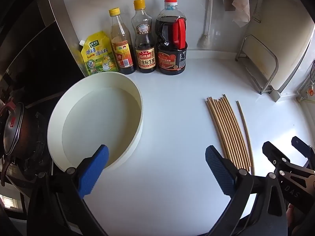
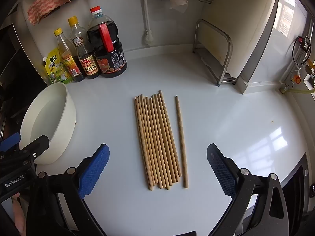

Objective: Organize utensils

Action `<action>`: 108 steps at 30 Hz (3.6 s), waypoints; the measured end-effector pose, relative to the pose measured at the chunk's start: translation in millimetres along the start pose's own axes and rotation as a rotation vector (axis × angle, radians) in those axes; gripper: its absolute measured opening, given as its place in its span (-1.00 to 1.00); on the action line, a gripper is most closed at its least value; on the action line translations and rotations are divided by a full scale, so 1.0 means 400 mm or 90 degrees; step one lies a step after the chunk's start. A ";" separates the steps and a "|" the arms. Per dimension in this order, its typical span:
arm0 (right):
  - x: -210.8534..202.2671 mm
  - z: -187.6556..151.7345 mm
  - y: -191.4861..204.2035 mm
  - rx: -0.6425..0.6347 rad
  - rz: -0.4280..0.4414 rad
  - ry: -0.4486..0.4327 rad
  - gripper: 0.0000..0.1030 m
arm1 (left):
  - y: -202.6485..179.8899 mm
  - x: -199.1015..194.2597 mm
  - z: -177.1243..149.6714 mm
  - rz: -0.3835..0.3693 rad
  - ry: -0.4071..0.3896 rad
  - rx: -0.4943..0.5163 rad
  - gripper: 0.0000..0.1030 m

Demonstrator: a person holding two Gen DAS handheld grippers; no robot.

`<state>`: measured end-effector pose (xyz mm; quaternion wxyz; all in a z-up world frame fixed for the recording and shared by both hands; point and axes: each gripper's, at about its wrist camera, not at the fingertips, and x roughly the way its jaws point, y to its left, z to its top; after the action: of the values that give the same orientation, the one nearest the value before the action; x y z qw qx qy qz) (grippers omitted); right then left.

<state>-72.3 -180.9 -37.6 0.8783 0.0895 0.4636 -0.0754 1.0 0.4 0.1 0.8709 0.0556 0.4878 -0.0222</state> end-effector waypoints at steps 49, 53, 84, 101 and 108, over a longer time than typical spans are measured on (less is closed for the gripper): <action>-0.011 0.005 -0.004 0.005 0.003 -0.008 0.84 | 0.009 -0.007 -0.005 -0.003 -0.005 0.005 0.88; -0.010 0.006 -0.004 0.005 0.003 -0.008 0.84 | 0.005 -0.007 -0.004 -0.002 -0.005 0.005 0.88; -0.006 0.009 -0.006 0.007 0.003 -0.009 0.84 | 0.010 -0.003 -0.006 -0.002 -0.002 0.005 0.88; 0.006 0.001 -0.012 0.012 0.012 -0.003 0.84 | 0.005 0.013 -0.004 -0.009 0.006 0.007 0.88; 0.020 -0.032 -0.089 0.047 0.007 0.008 0.84 | -0.047 0.060 0.003 -0.033 0.028 0.031 0.88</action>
<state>-85.8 -213.0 -54.4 0.8717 0.1245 0.4658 -0.0872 12.6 -17.8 -21.2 0.8575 0.0648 0.5074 -0.0555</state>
